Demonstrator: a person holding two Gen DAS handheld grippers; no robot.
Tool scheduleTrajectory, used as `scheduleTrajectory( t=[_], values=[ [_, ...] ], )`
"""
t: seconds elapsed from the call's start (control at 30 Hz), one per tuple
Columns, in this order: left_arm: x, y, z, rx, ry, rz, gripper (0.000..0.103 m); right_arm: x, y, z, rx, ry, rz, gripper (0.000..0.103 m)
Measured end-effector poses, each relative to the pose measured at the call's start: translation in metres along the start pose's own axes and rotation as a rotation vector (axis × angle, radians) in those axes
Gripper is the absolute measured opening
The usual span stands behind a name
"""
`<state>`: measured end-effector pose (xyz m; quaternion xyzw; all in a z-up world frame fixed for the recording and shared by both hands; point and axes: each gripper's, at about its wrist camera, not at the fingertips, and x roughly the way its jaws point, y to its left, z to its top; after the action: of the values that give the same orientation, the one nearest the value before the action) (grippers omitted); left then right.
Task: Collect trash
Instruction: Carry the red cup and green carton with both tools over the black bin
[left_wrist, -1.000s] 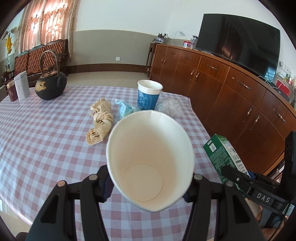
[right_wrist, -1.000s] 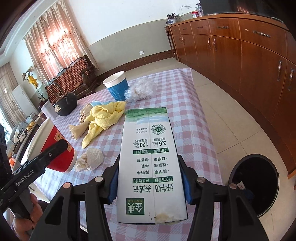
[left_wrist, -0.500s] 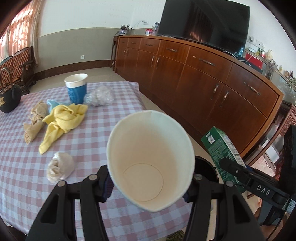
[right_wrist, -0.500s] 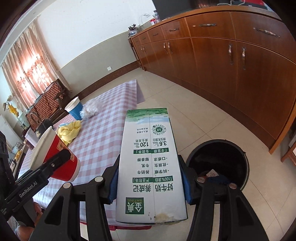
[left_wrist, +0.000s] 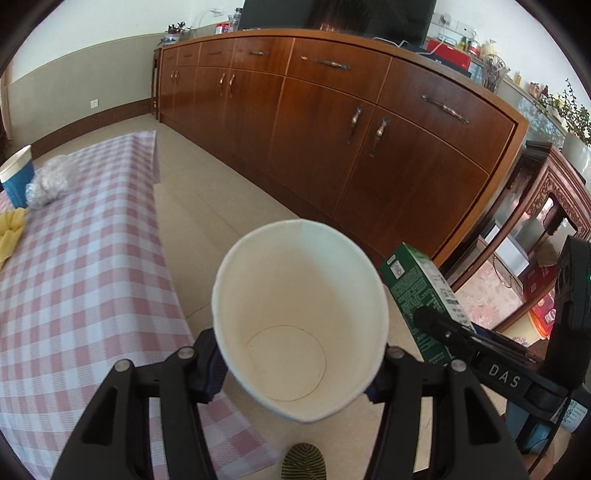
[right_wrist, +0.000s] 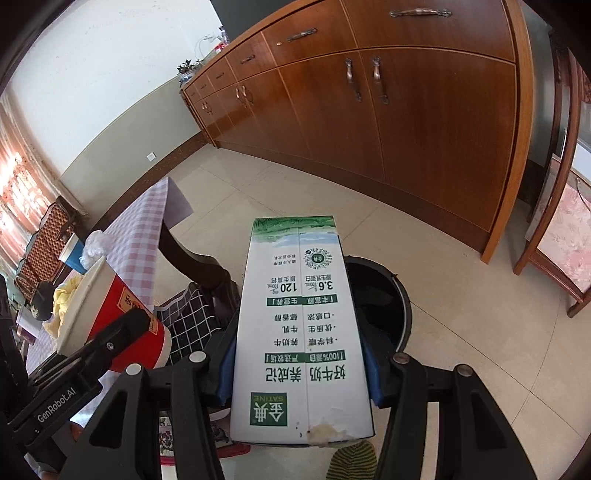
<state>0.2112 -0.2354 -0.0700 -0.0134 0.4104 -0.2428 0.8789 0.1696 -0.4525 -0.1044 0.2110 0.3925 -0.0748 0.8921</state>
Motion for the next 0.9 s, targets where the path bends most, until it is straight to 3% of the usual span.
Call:
scheduleTrajectory(
  t=[0.23, 0.4, 0.6, 0.77, 0.9],
  values=[
    [0.047, -0.021, -0.003, 0.020, 0.074, 0.032, 0.058, 0.042, -0.034, 0.017, 0.038, 0.085, -0.023, 0.056],
    [0.082, -0.026, -0.010, 0.022, 0.131, 0.059, 0.058, 0.079, -0.036, 0.032, 0.021, 0.143, -0.032, 0.056],
    [0.116, -0.027, -0.018, 0.001, 0.182, 0.095, 0.066, 0.120, -0.046, 0.037, 0.044, 0.230, -0.053, 0.059],
    [0.126, -0.028, -0.015, -0.002, 0.204, 0.116, 0.082, 0.119, -0.051, 0.043, 0.065, 0.217, -0.092, 0.064],
    [0.120, -0.030, -0.010, 0.001, 0.189, 0.113, 0.082, 0.105, -0.052, 0.047, 0.074, 0.171, -0.118, 0.067]
  ],
)
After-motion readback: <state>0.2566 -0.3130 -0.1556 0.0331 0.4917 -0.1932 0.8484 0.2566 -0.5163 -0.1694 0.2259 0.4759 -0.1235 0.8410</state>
